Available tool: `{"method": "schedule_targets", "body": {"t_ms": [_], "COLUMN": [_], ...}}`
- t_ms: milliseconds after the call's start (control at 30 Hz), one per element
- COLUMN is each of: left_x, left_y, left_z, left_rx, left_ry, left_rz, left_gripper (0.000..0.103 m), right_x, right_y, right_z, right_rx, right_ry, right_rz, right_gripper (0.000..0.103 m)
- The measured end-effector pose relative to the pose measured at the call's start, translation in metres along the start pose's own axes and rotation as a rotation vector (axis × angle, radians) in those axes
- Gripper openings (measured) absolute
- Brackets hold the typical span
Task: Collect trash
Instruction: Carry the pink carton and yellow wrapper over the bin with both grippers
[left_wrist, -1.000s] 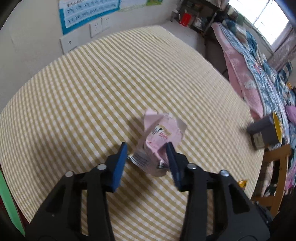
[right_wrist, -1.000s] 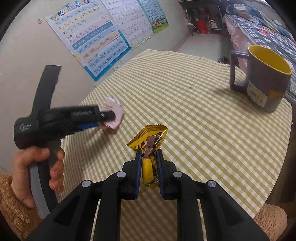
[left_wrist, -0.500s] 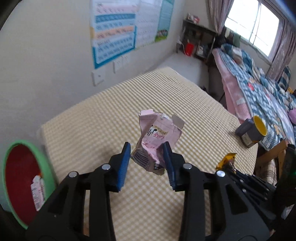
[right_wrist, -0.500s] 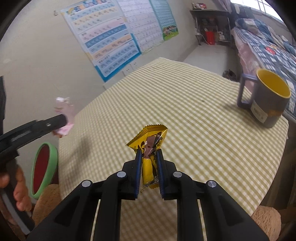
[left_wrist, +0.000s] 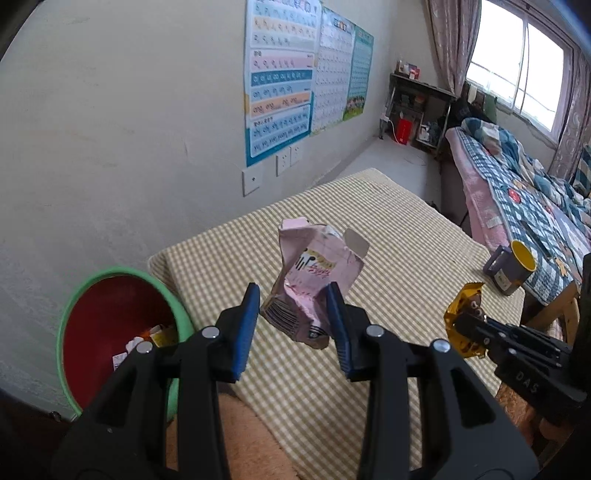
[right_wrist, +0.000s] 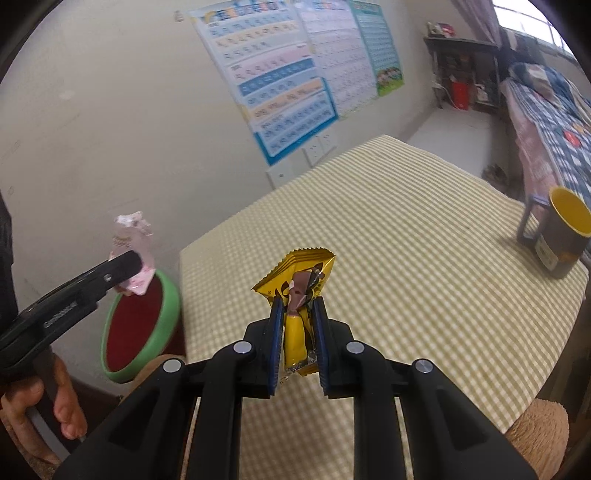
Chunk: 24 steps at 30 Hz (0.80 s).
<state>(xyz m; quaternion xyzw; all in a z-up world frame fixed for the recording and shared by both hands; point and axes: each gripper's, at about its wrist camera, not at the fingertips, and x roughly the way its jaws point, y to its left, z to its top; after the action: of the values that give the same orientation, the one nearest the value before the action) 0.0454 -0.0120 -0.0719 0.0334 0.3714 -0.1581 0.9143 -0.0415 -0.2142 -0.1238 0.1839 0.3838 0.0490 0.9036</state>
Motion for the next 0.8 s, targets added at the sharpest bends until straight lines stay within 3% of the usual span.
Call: {"method": "schedule_targets", "body": {"t_ms": [333,800], "left_x": [-0.012,-0.013], "left_y": [0.027,0.067], "left_z": [-0.006,-0.017], "left_rx": [-0.037,-0.118], "left_ry": [-0.027,-0.021], "left_rz": [0.026,0.055], "left_gripper": [0.036,0.036], "right_x": [0.005,0.016], "right_y": [0.049,0.08], "right_z": [0.005,0.009], "right_rx": [-0.105,-0.185], "right_ry": [0.025,0.049], "right_rz": [0.025,0.033], "right_gripper": [0.017,0.017]}}
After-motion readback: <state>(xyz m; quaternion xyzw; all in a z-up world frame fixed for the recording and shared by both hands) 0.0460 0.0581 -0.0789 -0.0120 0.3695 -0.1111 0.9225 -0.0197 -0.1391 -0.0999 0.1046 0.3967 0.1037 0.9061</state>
